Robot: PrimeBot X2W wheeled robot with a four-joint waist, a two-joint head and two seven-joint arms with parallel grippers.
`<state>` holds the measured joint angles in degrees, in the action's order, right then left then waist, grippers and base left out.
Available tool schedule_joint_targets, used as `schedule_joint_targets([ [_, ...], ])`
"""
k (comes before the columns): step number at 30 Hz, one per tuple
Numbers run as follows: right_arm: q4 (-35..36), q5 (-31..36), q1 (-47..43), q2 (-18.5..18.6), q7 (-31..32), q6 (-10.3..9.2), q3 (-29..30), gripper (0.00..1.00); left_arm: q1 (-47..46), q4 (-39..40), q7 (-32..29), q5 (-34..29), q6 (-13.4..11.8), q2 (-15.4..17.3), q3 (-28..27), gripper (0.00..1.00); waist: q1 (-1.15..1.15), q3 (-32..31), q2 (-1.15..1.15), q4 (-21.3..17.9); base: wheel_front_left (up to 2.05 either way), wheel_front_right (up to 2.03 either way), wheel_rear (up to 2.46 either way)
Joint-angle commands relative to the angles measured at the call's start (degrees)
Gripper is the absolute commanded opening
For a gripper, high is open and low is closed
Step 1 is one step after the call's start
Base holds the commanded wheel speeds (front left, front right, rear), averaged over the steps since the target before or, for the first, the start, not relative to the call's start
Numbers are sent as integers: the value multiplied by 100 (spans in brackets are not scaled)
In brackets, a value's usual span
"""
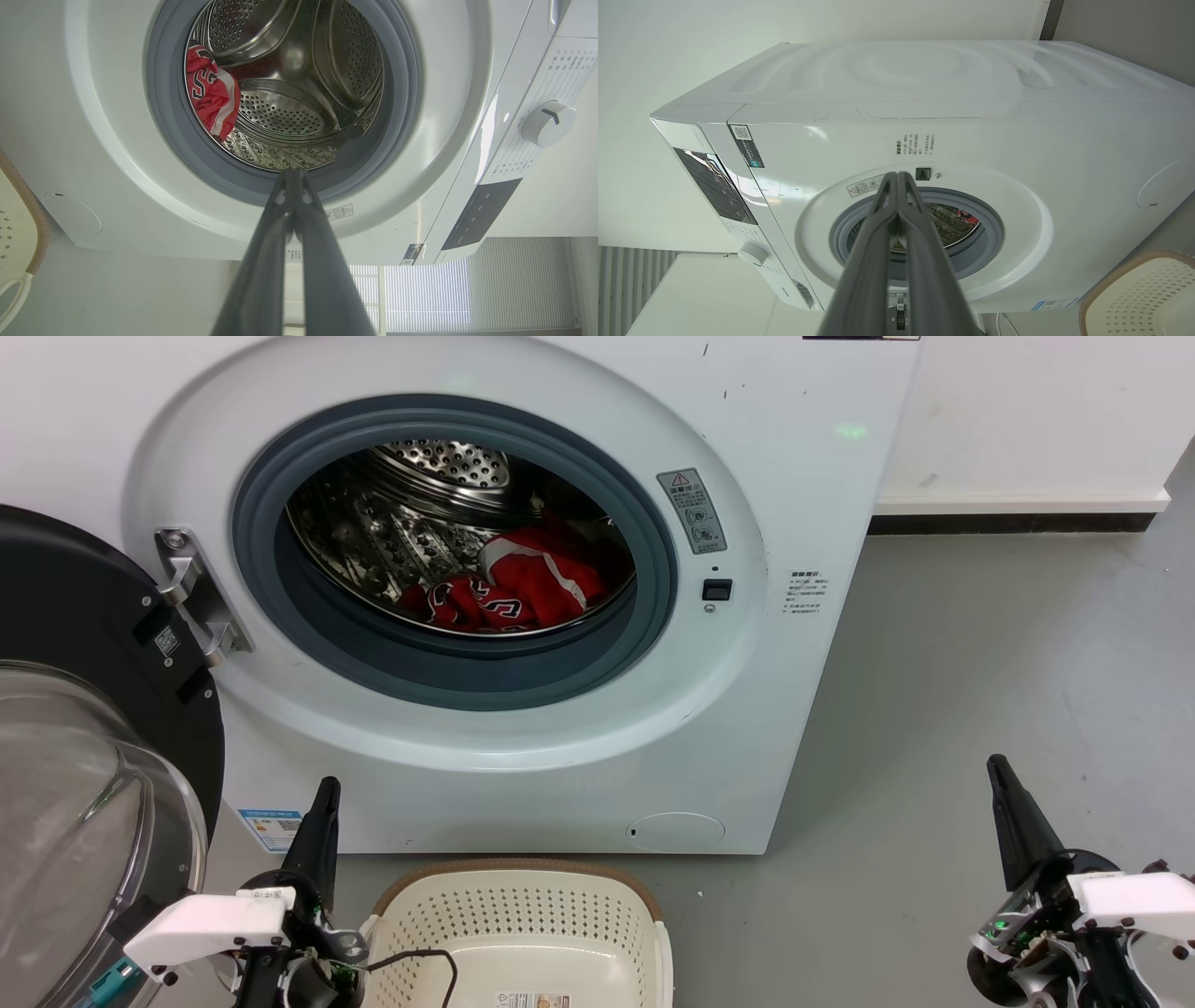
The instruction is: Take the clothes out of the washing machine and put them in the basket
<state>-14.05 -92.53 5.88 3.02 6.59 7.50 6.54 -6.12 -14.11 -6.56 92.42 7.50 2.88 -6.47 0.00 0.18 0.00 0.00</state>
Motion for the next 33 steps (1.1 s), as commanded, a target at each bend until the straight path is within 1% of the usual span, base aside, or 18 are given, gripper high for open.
schedule_joint_targets([
  [1, -7, 27, 78, -21, 5, -2, -1, 0, -38, 3, -10, 0, 14, -1, -17, 0, 0, 0, 0, 0, 0, 0, 0],
  [27, -7, 26, 79, -21, 4, -2, -1, 0, -38, 3, -11, 0, 14, -1, -17, 0, 0, 0, 0, 0, 0, 0, 0],
  [28, -4, 0, -1, 0, -1, 0, 0, 100, 1, -5, 1, 0, 0, -1, 0, 100, 0, 0, 0, 0, 0, 0, 0],
  [31, -142, -1, -106, -3, -4, 0, -7, 100, 114, -145, 6, -1, -1, -12, 27, 100, 0, 0, 0, 0, 0, 0, 0],
  [33, -124, 29, -123, -4, -66, 0, -22, 100, 131, -85, 68, -38, -1, -12, 40, 100, 0, 1, 0, 2, 0, 0, 0],
])
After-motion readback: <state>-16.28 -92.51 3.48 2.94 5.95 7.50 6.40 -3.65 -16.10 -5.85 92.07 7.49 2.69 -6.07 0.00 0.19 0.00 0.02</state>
